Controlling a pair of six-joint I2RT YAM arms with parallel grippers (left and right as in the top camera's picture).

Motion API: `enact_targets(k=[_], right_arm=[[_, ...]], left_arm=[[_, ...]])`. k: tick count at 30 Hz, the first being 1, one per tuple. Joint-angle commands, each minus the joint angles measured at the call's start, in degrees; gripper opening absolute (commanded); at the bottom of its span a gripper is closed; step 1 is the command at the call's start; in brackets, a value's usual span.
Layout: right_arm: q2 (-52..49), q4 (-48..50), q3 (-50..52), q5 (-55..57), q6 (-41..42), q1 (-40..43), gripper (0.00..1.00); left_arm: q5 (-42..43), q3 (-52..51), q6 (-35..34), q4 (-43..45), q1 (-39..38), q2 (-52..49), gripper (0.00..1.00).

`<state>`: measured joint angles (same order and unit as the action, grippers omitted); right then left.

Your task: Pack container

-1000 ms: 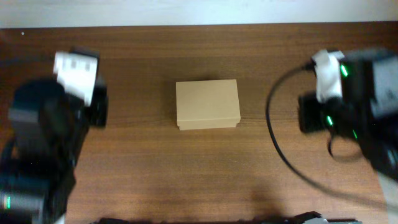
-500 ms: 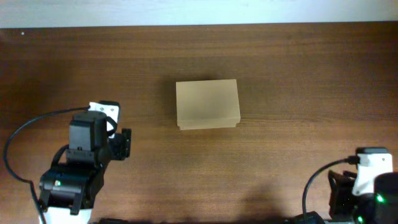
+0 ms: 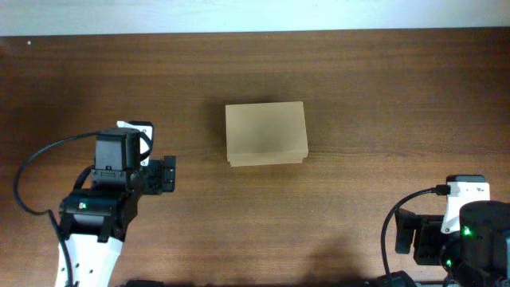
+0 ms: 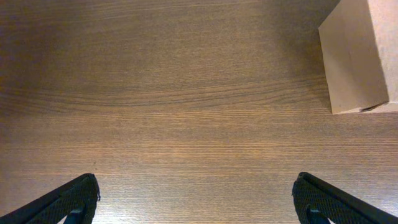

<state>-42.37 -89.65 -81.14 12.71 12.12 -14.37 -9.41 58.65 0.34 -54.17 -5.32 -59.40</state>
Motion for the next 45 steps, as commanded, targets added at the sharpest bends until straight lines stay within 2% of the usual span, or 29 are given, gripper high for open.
enact_targets(k=[1, 17, 21, 26, 32, 38, 45], right_arm=[[0.22, 0.31, 0.24, 1.49, 0.83, 0.15, 0.99], [0.28, 0.66, 0.26, 2.67, -0.37, 0.35, 0.99], [3.02, 12.48, 2.64, 7.65, -1.14, 4.76, 0.99], [11.78, 34.25, 16.59, 6.99, -1.07, 12.48, 0.99], [24.81, 48.85, 39.69, 2.89, -1.07, 17.2, 0.99], [34.49, 55.67, 57.88, 2.73, -0.17, 17.68, 0.99], [42.1, 59.45, 69.51, 2.78, 0.44, 17.84, 0.99]], left_arm=[[0.61, 0.11, -0.76, 0.09, 0.24, -0.96, 0.99], [0.61, 0.11, -0.76, 0.09, 0.24, -1.73, 0.99], [0.61, 0.11, -0.76, 0.11, 0.24, -1.73, 0.99], [0.61, 0.11, -0.76, 0.09, 0.24, -1.73, 0.99], [0.61, 0.11, -0.76, 0.09, 0.24, -1.73, 0.99], [0.61, 0.11, -0.76, 0.09, 0.24, -1.73, 0.99], [0.61, 0.11, -0.76, 0.09, 0.24, -1.73, 0.99]])
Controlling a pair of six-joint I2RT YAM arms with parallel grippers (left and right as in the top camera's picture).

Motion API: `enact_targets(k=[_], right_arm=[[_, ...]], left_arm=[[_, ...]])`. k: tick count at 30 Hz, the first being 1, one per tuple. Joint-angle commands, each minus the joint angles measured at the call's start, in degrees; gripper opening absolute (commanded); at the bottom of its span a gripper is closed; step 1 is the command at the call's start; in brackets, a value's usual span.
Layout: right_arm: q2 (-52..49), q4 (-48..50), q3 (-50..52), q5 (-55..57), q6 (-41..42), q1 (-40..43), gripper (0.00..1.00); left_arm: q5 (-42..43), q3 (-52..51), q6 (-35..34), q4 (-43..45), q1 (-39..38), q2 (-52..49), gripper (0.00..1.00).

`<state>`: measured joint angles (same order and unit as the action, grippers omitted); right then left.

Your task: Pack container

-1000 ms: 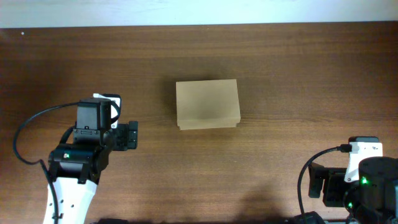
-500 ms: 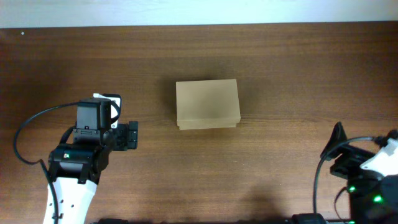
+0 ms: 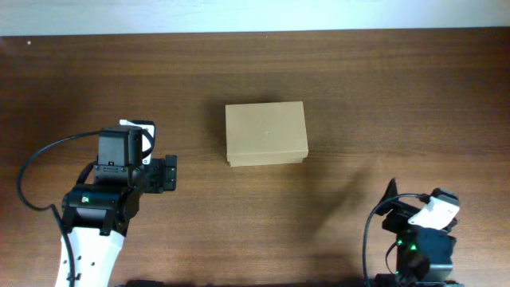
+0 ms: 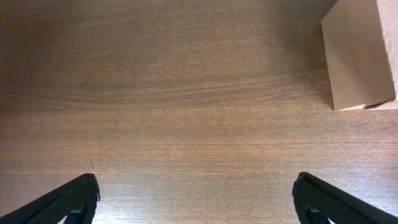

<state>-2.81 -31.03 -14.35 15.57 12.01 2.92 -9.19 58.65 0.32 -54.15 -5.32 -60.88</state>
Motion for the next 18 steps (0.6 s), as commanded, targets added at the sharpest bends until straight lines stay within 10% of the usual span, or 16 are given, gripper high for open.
enact_targets(k=[1, 18], right_arm=[[2.64, 1.84, 3.56, -0.11, 0.55, 0.55, 0.99], [2.6, 2.34, 6.32, -0.11, 0.52, 0.5, 0.99]], left_arm=[[0.39, 0.11, -0.74, 0.09, 0.24, -0.24, 0.99], [0.39, 0.11, -0.74, 0.07, 0.24, -0.24, 0.99]])
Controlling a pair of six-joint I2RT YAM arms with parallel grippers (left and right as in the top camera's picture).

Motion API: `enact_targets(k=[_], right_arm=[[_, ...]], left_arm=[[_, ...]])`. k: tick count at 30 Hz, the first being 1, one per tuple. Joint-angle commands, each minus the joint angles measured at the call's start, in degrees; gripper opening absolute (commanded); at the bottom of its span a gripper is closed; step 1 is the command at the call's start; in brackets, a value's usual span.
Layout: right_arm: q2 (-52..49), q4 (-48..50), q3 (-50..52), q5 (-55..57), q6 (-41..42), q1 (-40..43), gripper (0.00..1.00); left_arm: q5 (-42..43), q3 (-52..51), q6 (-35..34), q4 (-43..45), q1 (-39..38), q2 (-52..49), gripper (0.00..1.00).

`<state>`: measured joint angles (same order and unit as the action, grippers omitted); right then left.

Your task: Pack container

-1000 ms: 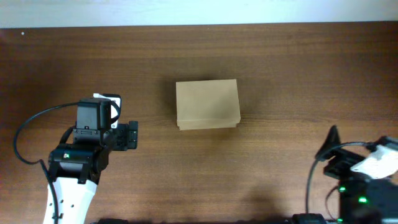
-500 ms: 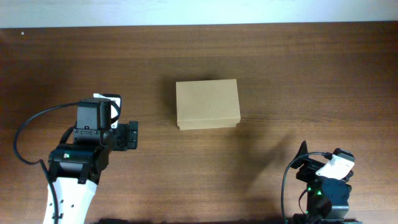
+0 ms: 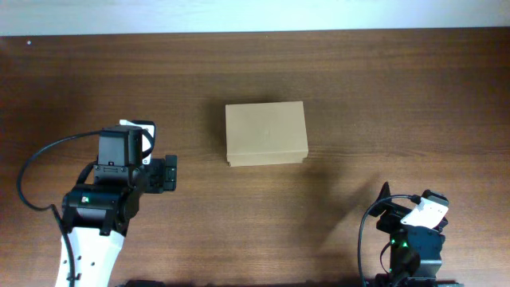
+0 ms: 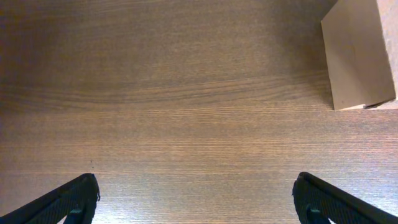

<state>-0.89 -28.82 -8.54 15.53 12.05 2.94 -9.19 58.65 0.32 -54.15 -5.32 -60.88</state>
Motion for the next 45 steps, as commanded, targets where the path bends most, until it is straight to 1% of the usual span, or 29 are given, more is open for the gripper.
enact_targets(k=[1, 13, 20, 22, 23, 24, 28, 31, 33, 35, 38, 45], right_arm=[[0.68, 0.13, 0.5, -0.07, 0.48, 0.46, 0.99], [0.68, 0.13, 0.5, -0.07, 0.48, 0.46, 0.99], [0.68, 0.13, 0.5, -0.07, 0.48, 0.48, 0.99], [0.68, 0.13, 0.5, -0.07, 0.48, 0.46, 0.99], [0.68, 0.13, 0.5, -0.07, 0.48, 0.46, 0.99], [0.68, 0.13, 0.5, -0.07, 0.48, 0.46, 0.99], [0.68, 0.13, 0.5, -0.07, 0.48, 0.46, 0.99], [0.68, 0.13, 0.5, -0.07, 0.48, 0.46, 0.99], [0.68, 0.13, 0.5, -0.07, 0.48, 0.46, 0.99], [0.68, 0.13, 0.5, -0.07, 0.48, 0.46, 0.99], [0.68, 0.13, 0.5, -0.07, 0.48, 0.46, 0.99], [0.68, 0.13, 0.5, -0.07, 0.48, 0.46, 0.99]], left_arm=[[0.39, 0.11, -0.74, 0.07, 0.24, -0.24, 0.99], [0.42, 0.09, -0.74, -0.09, -0.15, 0.96, 0.99], [0.42, -3.21, -0.74, -0.09, -0.15, 10.27, 0.99], [-1.53, -6.27, -0.07, 2.12, 0.09, 14.08, 0.99], [-3.45, -9.29, -0.09, 7.85, 0.63, 17.14, 0.99], [-4.09, -10.86, -0.09, 11.37, 0.94, 18.51, 0.99], [-4.13, -24.06, -0.11, 40.85, 3.13, 28.22, 0.99], [-4.15, -34.07, -0.11, 60.19, 4.31, 35.56, 0.99], [-4.15, -39.74, -0.09, 69.42, 5.07, 40.0, 0.99], [-4.17, -44.81, -0.09, 76.65, 5.73, 43.8, 0.99], [-4.15, -51.25, -0.11, 82.38, 6.82, 49.33, 0.99], [-4.09, -58.21, -0.13, 82.01, 8.55, 55.41, 0.99]])
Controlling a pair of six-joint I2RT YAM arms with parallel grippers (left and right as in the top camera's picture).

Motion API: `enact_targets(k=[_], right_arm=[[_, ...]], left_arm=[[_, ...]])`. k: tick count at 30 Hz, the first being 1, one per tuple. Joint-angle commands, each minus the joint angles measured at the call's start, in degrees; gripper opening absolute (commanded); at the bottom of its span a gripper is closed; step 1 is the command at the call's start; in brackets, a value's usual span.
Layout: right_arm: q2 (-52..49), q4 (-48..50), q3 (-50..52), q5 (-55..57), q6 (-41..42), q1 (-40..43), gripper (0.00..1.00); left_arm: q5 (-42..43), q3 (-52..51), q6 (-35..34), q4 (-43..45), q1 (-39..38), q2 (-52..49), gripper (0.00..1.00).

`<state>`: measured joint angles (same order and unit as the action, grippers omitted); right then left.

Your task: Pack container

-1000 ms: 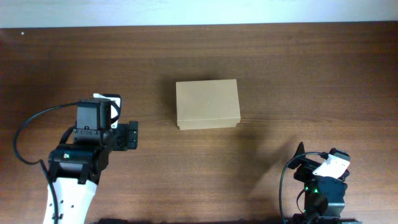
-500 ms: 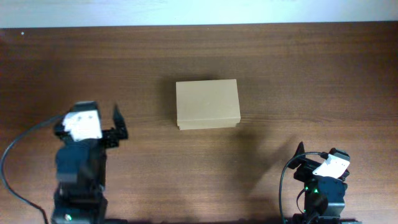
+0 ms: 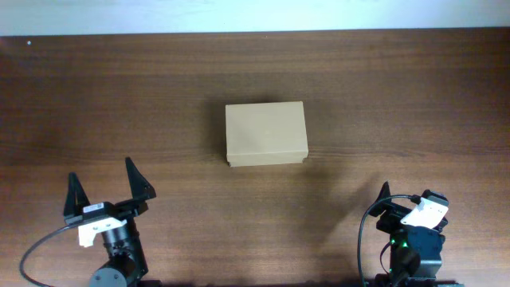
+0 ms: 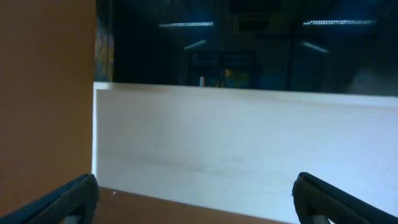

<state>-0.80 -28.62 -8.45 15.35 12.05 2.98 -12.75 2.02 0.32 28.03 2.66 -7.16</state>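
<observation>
A closed cardboard box [image 3: 266, 133] lies flat in the middle of the wooden table [image 3: 382, 88]. My left gripper [image 3: 106, 187] is drawn back to the front left edge, well short of the box, fingers spread wide and open with nothing between them. In the left wrist view the left gripper [image 4: 196, 202] faces the far wall, and only its fingertips [image 4: 74, 199] show in the lower corners; the box is out of that view. My right gripper [image 3: 390, 209] sits folded at the front right, and its jaws cannot be read from above.
A white wall [image 4: 236, 162] rises behind the table's far edge, with a dark window above it. A brown panel [image 4: 43, 93] fills the left of the wrist view. Cables loop around both arm bases at the front edge.
My left arm has left its place over the table left of the box and now sits folded at the front left edge, its camera raised to the far wall. The right arm and box have not moved.
At first my left gripper hung open over bare table left of the box, with the right arm at the front right corner. The right arm then stood folded slightly further left. The left arm held still, and now it is folded back too. The box stayed closed and in place.
</observation>
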Motion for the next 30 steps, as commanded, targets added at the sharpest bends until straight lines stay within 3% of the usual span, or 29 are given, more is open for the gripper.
enact_targets(k=[1, 8, 26, 30], right_arm=[[0.59, -0.07, 0.42, 0.11, 0.48, 0.42, 0.99], [0.59, -0.07, 0.42, 0.11, 0.48, 0.42, 0.99], [0.59, -0.07, 0.42, 0.11, 0.48, 0.42, 0.99], [0.59, -0.07, 0.42, 0.11, 0.48, 0.42, 0.99]], left_arm=[[-0.55, -1.53, -0.11, -1.11, 0.57, 1.79, 0.99], [-0.57, -1.53, -0.11, -6.75, 0.52, 1.79, 0.99], [-0.55, -1.53, -0.11, -31.87, 0.35, 2.54, 0.99], [-0.55, -1.51, -0.11, -31.54, 0.35, 2.27, 0.99]])
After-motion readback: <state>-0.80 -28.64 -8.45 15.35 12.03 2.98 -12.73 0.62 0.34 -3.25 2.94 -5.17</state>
